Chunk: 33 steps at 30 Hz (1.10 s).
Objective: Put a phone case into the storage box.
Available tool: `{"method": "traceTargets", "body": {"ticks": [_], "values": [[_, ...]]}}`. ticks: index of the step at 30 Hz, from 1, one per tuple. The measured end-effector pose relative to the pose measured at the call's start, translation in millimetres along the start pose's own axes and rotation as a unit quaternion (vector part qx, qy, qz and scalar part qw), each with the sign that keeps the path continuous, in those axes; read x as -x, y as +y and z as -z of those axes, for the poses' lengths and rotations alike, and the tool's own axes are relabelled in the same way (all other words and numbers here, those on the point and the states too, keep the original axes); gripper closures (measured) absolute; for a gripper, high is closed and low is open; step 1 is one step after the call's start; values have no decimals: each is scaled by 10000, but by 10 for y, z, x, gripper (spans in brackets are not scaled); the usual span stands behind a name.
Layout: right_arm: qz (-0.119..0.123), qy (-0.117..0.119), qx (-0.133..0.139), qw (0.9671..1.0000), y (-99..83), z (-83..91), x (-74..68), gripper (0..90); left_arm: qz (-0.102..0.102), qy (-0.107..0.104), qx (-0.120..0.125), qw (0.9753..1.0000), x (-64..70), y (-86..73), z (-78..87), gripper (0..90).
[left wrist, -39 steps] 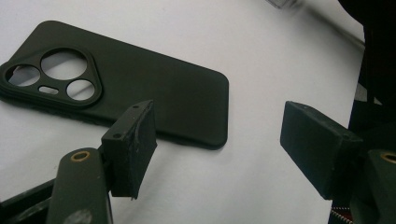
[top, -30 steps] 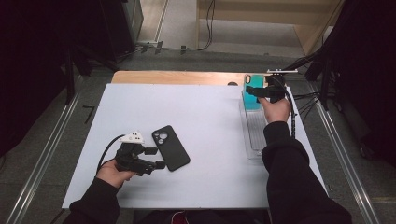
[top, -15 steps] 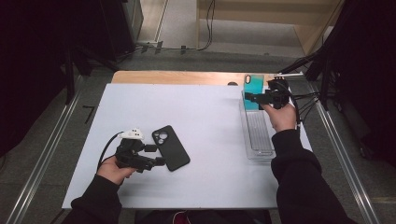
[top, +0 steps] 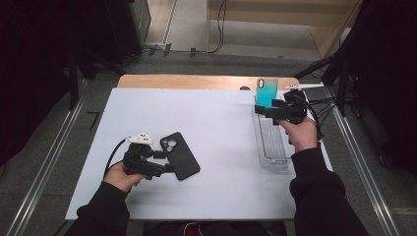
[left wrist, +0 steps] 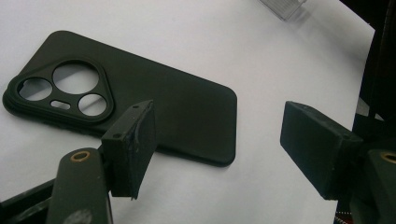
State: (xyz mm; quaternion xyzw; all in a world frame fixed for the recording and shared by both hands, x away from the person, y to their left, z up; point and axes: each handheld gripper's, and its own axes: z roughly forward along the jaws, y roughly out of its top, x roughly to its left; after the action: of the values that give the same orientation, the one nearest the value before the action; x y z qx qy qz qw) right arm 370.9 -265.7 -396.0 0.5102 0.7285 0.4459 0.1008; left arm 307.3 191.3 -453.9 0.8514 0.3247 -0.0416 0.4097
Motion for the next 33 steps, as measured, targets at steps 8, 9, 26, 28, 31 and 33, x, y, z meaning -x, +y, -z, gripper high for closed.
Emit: {"method": "traceTargets", "body": {"ticks": [8, 9, 26, 28, 31, 33], "values": [[267, 476, -29, 9985, -104, 18, -133, 120, 25, -13, 2, 10000, -1, 1, 2, 271], [278, 522, -32, 9982, -121, 21, -148, 120, 22, -14, 2, 10000, -3, 1, 2, 272], [583, 1014, -220, 9929, -406, 60, -379, 121, 59, -48, 33, 10000, -5, 3, 13, 272], [626, 1061, -244, 9921, -438, 72, -400, 121, 69, -70, 30, 9999, -7, 3, 14, 272], [668, 1105, -252, 9913, -489, 90, -437, 122, 76, -75, 27, 9999, -8, 3, 17, 272], [683, 1163, -268, 9905, -527, 96, -454, 122, 96, -77, 32, 9999, -7, 4, 21, 272]]}}
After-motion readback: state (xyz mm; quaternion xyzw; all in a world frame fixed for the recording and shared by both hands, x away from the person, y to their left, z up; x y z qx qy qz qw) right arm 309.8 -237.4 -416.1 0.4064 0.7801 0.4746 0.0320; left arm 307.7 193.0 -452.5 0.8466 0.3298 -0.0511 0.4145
